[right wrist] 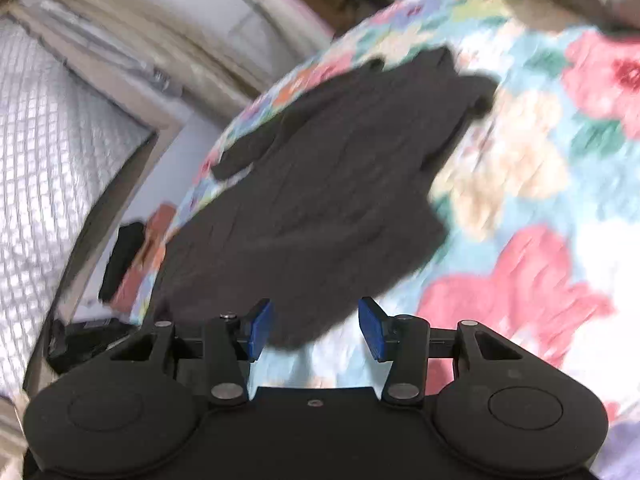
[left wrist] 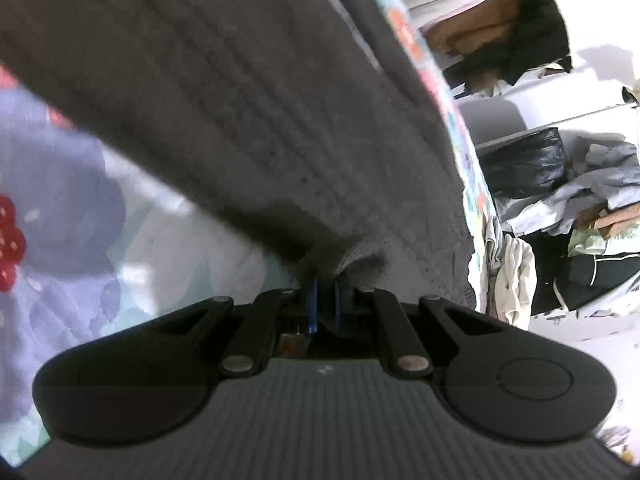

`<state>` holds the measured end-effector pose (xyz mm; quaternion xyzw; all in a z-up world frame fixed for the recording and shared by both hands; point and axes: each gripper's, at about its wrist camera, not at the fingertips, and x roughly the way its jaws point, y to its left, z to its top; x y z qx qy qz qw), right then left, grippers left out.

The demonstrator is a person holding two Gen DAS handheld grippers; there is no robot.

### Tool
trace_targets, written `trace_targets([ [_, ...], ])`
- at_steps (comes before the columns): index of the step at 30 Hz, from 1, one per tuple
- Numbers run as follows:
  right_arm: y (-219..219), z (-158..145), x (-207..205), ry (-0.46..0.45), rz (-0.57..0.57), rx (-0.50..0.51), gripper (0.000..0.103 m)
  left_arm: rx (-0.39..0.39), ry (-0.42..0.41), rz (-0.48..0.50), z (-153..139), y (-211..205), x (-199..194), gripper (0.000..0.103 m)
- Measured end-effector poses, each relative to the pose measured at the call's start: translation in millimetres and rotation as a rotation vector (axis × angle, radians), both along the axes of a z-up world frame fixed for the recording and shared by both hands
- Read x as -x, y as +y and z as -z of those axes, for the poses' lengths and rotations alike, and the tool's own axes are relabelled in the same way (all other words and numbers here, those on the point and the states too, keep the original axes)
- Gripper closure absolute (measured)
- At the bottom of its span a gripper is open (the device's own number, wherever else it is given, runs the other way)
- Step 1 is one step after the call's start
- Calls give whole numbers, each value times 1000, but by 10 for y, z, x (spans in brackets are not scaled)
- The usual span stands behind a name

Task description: Fold clothes

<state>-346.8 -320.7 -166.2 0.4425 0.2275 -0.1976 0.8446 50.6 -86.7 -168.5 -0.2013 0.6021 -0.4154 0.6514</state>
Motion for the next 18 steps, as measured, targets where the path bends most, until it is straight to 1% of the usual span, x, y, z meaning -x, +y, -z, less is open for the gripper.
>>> trace_targets([
  [2,128,73,-131,19,-70,12,50,-4,-16,-12,0,-59,-76,96],
  [5,326,173,-411,11,-198,-21,50,29,-19,-13,8,-154,-149,96],
  [8,517,266,-754,19,-322,-61,49,-3,-39,8,16,-193,-39,96],
  [10,627,333,-992,40,-357,-78,45,-21,-64,33,-36,-163,8,95],
  [12,716,395,-1189,60,-363,-81,44,-41,-86,66,-118,-55,78,91],
  [13,757,430,-1277,67,-367,-75,45,-52,-96,77,-157,10,124,83],
  [14,797,466,-1365,74,-371,-69,50,-66,-108,82,-198,84,175,70],
  [15,833,494,-1444,79,-381,-65,87,-79,-117,81,-232,172,224,62],
  [16,851,500,-1480,72,-388,-66,92,-88,-121,71,-255,272,256,49],
  [18,849,469,-1454,18,-365,-84,92,-78,-123,42,-277,466,320,47],
])
